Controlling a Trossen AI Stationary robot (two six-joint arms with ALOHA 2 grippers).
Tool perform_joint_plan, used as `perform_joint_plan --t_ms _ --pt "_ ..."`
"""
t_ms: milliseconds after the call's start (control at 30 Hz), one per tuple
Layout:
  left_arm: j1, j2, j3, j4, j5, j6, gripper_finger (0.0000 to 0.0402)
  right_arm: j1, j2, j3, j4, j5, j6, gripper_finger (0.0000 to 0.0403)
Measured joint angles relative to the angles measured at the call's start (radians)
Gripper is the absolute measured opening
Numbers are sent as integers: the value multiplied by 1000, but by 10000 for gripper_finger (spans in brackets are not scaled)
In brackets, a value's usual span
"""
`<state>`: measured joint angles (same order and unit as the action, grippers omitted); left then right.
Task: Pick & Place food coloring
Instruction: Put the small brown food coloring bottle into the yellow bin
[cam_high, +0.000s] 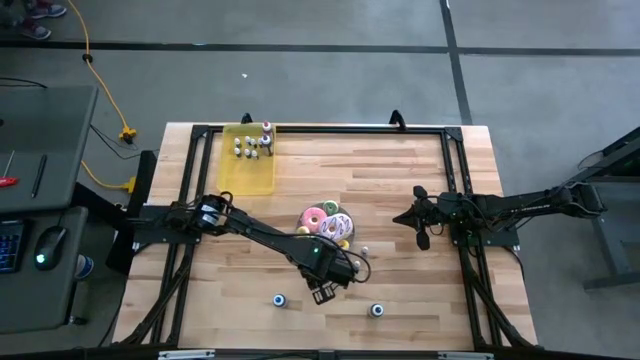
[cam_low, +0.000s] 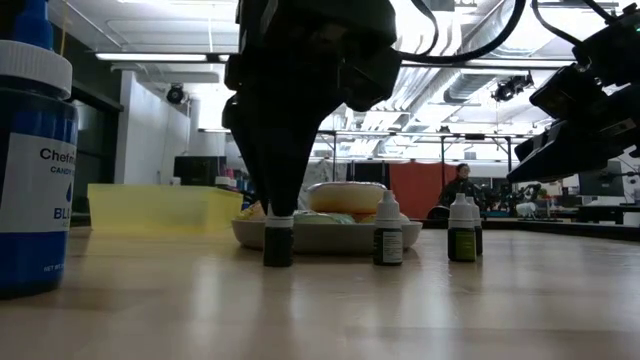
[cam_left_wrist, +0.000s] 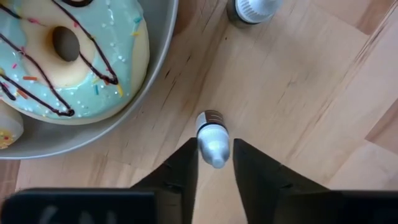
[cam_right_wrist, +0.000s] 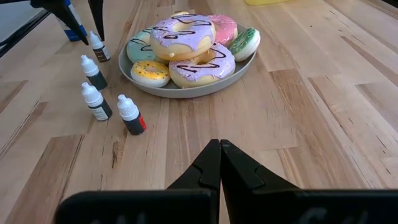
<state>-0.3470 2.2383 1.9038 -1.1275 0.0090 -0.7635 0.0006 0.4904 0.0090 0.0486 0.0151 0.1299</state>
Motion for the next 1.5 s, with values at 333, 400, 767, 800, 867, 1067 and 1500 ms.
perform_joint_plan --t_ms 333,400,767,800,867,1067,1500 --pt "0 -1 0 0 0 27 44 0 0 0 0 0 0 0" --pt "0 -1 9 -10 3 42 44 0 0 0 0 0 0 0" --pt "7 -1 259 -254 2 99 43 0 0 0 0 0 0 0" --pt "7 -1 285 -278 1 108 43 0 0 0 0 0 0 0" --pt "7 -1 338 -317 -1 129 43 0 0 0 0 0 0 0" --pt "7 -4 429 -400 -55 319 42 0 0 0 0 0 0 0" --pt "107 -59 422 -444 -169 633 42 0 0 0 -1 0 0 0"
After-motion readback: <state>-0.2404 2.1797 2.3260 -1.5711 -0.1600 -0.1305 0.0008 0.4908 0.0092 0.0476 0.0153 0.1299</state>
